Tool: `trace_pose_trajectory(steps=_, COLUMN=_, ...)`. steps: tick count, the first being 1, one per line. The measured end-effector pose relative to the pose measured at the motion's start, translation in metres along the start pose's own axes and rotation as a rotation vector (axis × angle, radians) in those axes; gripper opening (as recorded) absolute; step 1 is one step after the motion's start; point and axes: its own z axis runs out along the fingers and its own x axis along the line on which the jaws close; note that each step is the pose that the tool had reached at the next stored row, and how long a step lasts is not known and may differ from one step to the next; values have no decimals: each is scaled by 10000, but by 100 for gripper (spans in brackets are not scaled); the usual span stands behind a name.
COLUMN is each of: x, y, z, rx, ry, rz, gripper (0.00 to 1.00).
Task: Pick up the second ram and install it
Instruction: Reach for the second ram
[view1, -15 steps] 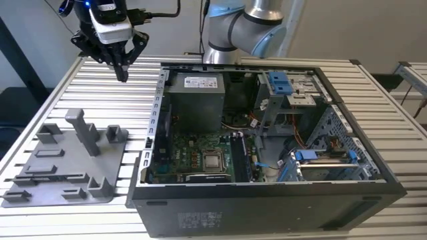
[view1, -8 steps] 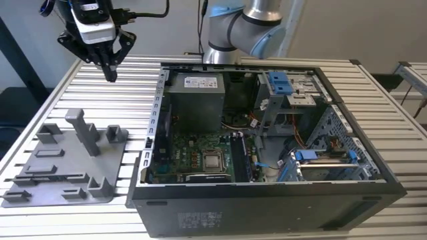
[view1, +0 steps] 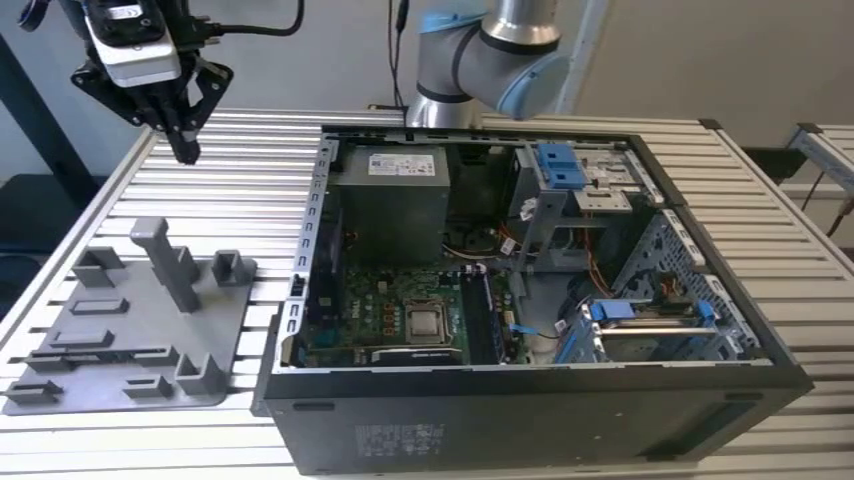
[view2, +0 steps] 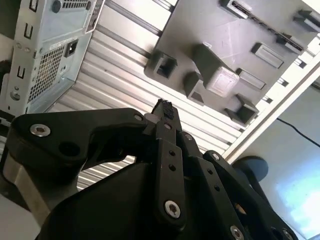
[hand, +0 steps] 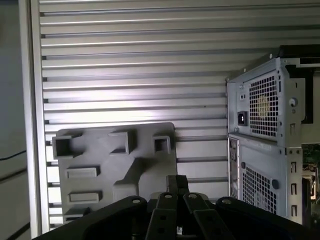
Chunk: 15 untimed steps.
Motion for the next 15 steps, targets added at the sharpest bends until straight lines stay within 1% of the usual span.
trace_pose_trajectory(steps=3, x=114, y=-6, z=-1, rx=0, ry=2, rz=-11, gripper=11)
trace_pose_trajectory(steps=9, x=290, y=-14, z=-1, rx=0, ry=10, rz=-41, gripper=11)
trace_pose_trajectory(steps=11, x=321, y=-16, z=0, rx=1, ry=25, rz=-49, gripper=11)
trace_pose_trajectory(steps=15, x=360, y=-18, z=5, rx=4, ry=77, rz=-50, gripper=11)
